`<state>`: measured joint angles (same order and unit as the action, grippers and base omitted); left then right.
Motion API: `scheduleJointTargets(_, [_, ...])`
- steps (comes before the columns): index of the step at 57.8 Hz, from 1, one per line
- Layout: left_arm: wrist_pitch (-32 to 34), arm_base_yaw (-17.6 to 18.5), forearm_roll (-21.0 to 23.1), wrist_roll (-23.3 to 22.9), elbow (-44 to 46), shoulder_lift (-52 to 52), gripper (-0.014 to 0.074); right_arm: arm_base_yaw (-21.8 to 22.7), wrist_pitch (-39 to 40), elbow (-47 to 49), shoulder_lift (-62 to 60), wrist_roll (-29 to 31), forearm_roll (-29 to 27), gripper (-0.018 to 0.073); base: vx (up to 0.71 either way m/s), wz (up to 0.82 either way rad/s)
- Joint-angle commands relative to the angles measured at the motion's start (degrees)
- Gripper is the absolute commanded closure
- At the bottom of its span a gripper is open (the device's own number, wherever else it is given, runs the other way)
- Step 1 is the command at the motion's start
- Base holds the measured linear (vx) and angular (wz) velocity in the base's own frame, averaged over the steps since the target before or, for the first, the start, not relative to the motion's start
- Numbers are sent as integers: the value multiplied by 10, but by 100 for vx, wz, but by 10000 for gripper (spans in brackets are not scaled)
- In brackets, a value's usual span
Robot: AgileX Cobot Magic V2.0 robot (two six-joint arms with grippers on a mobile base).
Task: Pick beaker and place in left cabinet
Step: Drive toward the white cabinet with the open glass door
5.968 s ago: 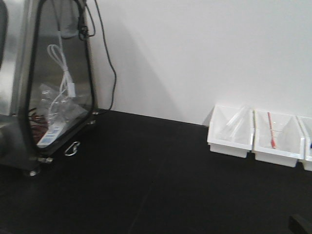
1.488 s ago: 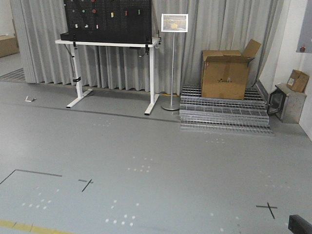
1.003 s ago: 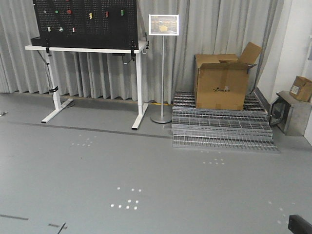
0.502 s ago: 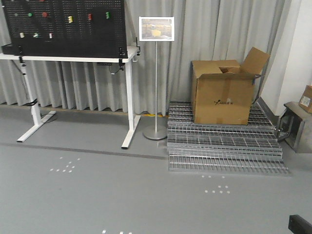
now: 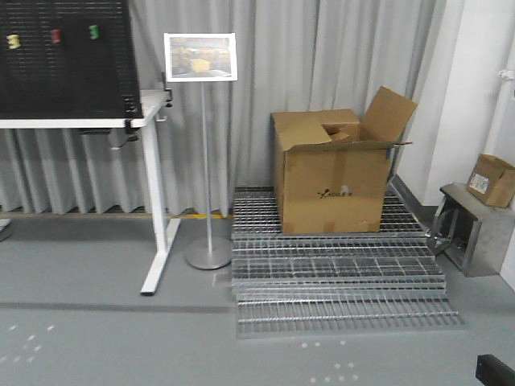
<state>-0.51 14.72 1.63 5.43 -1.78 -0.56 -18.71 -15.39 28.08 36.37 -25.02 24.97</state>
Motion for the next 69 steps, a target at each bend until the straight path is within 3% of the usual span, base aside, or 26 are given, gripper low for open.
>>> scheduleJointTargets(1, [48, 2, 5, -2, -9, -10, 595, 1, 42, 17, -1, 1, 9, 565, 67, -28])
scheduleJointTargets(36, [48, 2, 5, -2, -9, -10, 595, 1, 42, 17, -1, 1, 9, 565, 65, -35])
scheduleJointTargets(69, [48, 2, 5, -2, -9, -11, 595, 1, 42, 17, -1, 1, 9, 565, 53, -70])
